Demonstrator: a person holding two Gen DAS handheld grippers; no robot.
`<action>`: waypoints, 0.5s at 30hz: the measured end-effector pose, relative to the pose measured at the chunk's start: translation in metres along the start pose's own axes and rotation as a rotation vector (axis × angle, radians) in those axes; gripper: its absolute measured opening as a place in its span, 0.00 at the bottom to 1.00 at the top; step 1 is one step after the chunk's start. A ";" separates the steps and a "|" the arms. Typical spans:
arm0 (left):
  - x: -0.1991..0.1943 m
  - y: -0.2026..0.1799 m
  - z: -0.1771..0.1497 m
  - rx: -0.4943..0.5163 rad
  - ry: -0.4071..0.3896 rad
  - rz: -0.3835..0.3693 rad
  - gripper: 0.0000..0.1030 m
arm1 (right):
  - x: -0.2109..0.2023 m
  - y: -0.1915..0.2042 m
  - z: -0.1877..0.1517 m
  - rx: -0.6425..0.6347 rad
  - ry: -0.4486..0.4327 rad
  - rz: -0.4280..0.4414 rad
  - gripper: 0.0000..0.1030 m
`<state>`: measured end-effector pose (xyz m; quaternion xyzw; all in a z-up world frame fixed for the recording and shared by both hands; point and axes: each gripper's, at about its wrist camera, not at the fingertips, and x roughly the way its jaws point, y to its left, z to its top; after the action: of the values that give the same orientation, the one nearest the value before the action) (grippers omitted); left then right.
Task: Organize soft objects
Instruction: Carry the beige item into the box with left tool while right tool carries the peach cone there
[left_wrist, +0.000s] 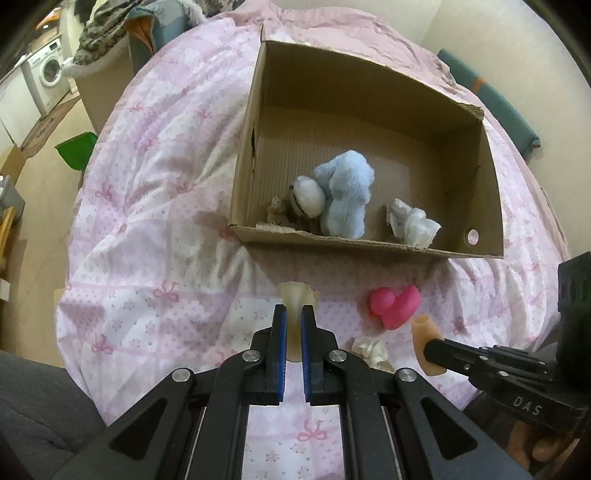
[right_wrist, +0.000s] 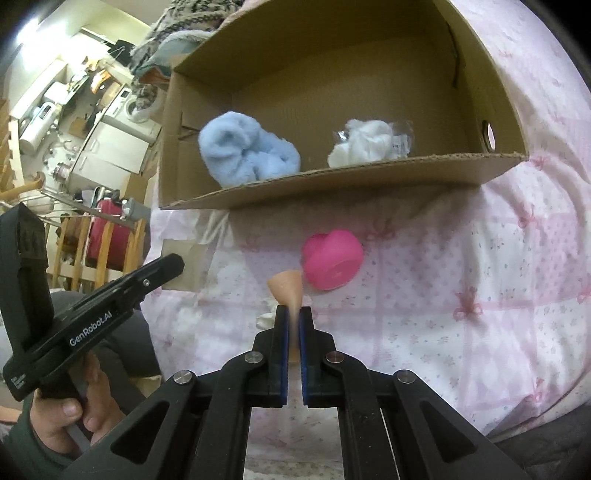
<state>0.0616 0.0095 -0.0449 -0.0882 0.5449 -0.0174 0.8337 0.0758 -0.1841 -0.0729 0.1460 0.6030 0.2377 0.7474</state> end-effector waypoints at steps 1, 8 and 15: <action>-0.001 0.000 0.000 0.003 -0.004 0.002 0.06 | -0.002 0.001 0.000 -0.004 -0.008 0.008 0.06; -0.009 -0.002 -0.001 0.010 -0.039 0.015 0.06 | -0.017 0.010 0.003 -0.040 -0.063 0.052 0.06; -0.042 -0.007 0.017 0.025 -0.136 -0.017 0.06 | -0.056 0.023 0.010 -0.076 -0.207 0.109 0.06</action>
<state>0.0604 0.0099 0.0009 -0.0832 0.4859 -0.0251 0.8697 0.0729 -0.1942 -0.0123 0.1739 0.5045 0.2844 0.7964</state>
